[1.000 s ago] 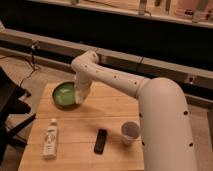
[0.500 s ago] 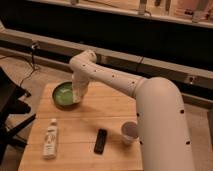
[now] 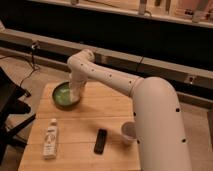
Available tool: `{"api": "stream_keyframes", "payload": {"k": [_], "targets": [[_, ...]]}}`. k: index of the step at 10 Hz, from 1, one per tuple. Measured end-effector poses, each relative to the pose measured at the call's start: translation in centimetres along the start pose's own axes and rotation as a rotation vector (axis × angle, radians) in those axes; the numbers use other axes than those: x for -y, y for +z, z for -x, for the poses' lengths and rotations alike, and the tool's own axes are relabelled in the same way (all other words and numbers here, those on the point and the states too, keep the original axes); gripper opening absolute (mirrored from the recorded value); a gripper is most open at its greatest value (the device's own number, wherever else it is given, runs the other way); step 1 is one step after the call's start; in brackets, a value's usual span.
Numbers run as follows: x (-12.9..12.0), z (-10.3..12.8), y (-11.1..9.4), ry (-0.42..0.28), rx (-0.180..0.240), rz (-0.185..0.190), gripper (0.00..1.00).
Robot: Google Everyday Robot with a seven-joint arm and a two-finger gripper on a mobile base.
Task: Place the white sponge in the ceramic bowl
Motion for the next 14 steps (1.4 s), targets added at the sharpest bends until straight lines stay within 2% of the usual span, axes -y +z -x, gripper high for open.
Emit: {"api": "stream_keyframes", "payload": {"k": [9,10,14], "targets": [[1.9,-0.7,0.7,-0.003,0.007,-0.031,0.04],[2.0,-0.7,0.8,-0.004,0.009,-0.031,0.07],[2.2,-0.9,1.1,-0.003,0.011,-0.037,0.48]]}}
